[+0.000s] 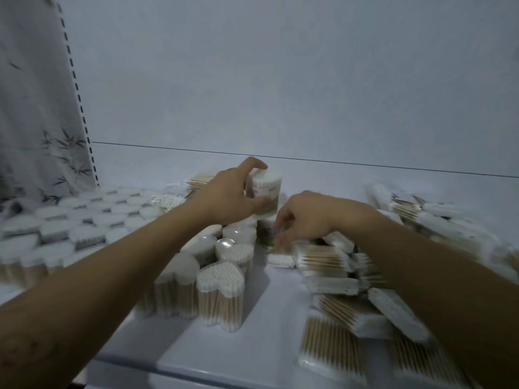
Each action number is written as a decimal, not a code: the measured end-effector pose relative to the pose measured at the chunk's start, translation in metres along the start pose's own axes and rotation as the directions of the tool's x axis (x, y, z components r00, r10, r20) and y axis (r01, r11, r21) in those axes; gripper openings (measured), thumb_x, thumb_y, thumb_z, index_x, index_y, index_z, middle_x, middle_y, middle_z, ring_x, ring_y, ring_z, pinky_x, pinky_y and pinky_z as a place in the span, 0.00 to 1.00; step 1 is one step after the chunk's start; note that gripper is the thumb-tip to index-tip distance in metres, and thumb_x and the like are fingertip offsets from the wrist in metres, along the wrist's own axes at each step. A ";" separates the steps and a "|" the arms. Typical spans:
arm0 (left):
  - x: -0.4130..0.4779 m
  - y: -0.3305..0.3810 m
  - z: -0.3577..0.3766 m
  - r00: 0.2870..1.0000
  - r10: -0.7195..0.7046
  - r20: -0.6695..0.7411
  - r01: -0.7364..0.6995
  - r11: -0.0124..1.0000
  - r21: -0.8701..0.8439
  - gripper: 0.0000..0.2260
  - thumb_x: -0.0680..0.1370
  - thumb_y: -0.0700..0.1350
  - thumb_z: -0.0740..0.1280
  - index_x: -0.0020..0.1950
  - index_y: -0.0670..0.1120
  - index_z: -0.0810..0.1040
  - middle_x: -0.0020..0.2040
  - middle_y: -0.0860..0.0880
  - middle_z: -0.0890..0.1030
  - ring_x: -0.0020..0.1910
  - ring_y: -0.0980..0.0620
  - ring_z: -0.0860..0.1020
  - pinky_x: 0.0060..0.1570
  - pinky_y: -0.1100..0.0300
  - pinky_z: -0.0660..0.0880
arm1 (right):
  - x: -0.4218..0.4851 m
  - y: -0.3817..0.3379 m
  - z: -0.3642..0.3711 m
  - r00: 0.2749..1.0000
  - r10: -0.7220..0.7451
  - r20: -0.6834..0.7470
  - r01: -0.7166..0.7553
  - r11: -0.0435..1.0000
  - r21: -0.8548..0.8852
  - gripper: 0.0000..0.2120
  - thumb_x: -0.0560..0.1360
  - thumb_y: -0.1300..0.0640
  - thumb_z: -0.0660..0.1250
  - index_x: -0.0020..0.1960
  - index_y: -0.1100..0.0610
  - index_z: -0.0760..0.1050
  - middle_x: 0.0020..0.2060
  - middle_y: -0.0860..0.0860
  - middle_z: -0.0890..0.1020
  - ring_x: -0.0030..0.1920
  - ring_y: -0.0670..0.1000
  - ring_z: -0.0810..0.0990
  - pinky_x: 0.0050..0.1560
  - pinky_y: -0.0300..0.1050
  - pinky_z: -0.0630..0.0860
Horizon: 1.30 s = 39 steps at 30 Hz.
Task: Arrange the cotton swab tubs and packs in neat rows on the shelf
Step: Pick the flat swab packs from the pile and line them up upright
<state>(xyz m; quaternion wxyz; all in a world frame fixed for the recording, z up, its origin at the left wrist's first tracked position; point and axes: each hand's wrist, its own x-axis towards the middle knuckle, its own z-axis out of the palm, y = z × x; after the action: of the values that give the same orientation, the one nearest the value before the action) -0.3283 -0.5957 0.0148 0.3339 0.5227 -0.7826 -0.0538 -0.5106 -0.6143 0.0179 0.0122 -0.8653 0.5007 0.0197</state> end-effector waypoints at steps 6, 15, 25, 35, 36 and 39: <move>0.005 0.007 0.000 0.995 -0.094 -0.020 0.092 0.993 -0.068 0.24 0.74 0.51 0.73 0.64 0.52 0.66 0.40 0.51 0.78 0.38 0.52 0.77 0.40 0.55 0.75 | 0.016 -0.023 0.013 0.945 -0.078 0.317 0.124 0.984 -0.128 0.19 0.78 0.46 0.64 0.67 0.49 0.76 0.63 0.47 0.78 0.60 0.50 0.75 0.61 0.43 0.70; 0.007 0.013 0.017 0.991 -0.081 0.109 0.072 0.994 0.079 0.24 0.71 0.49 0.76 0.61 0.52 0.67 0.48 0.49 0.74 0.39 0.55 0.72 0.33 0.62 0.66 | 0.005 0.013 0.015 0.928 0.084 0.364 -0.018 0.983 -0.183 0.28 0.67 0.41 0.63 0.62 0.53 0.79 0.62 0.51 0.80 0.63 0.54 0.77 0.66 0.55 0.71; 0.019 0.021 0.043 0.939 -0.098 0.330 -0.115 0.814 0.569 0.29 0.69 0.63 0.73 0.65 0.56 0.68 0.58 0.51 0.78 0.58 0.49 0.74 0.55 0.52 0.63 | 0.008 0.035 0.014 0.936 0.088 0.341 -0.021 0.981 -0.195 0.21 0.68 0.47 0.67 0.59 0.52 0.81 0.58 0.49 0.82 0.57 0.51 0.79 0.62 0.51 0.75; 0.014 0.027 0.037 0.953 -0.036 0.300 -0.165 0.771 0.615 0.25 0.72 0.61 0.70 0.66 0.56 0.71 0.60 0.53 0.76 0.60 0.50 0.73 0.60 0.49 0.65 | 0.003 0.033 0.019 0.953 0.028 0.301 -0.003 0.996 -0.085 0.22 0.62 0.43 0.66 0.53 0.51 0.83 0.51 0.48 0.83 0.51 0.51 0.81 0.58 0.51 0.78; 0.013 0.028 0.037 0.947 -0.046 0.317 -0.167 0.773 0.612 0.23 0.72 0.60 0.70 0.65 0.56 0.71 0.59 0.54 0.77 0.59 0.51 0.74 0.59 0.50 0.66 | 0.001 0.031 0.019 0.963 0.018 0.269 0.001 0.998 -0.068 0.19 0.65 0.44 0.68 0.52 0.52 0.83 0.49 0.49 0.84 0.50 0.51 0.81 0.56 0.51 0.78; 0.012 0.027 0.041 0.934 -0.063 0.352 -0.176 0.777 0.604 0.18 0.74 0.54 0.70 0.62 0.56 0.74 0.57 0.55 0.78 0.57 0.52 0.74 0.54 0.54 0.71 | -0.003 0.027 0.019 0.989 -0.040 0.145 0.043 0.999 -0.022 0.10 0.72 0.52 0.68 0.50 0.53 0.83 0.45 0.51 0.84 0.47 0.53 0.82 0.52 0.49 0.80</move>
<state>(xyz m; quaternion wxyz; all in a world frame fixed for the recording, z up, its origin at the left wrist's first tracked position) -0.3760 -0.6051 0.0004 -0.0033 0.5612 -0.8179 0.1267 -0.5366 -0.6242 -0.0007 0.0382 -0.8719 0.4802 0.0883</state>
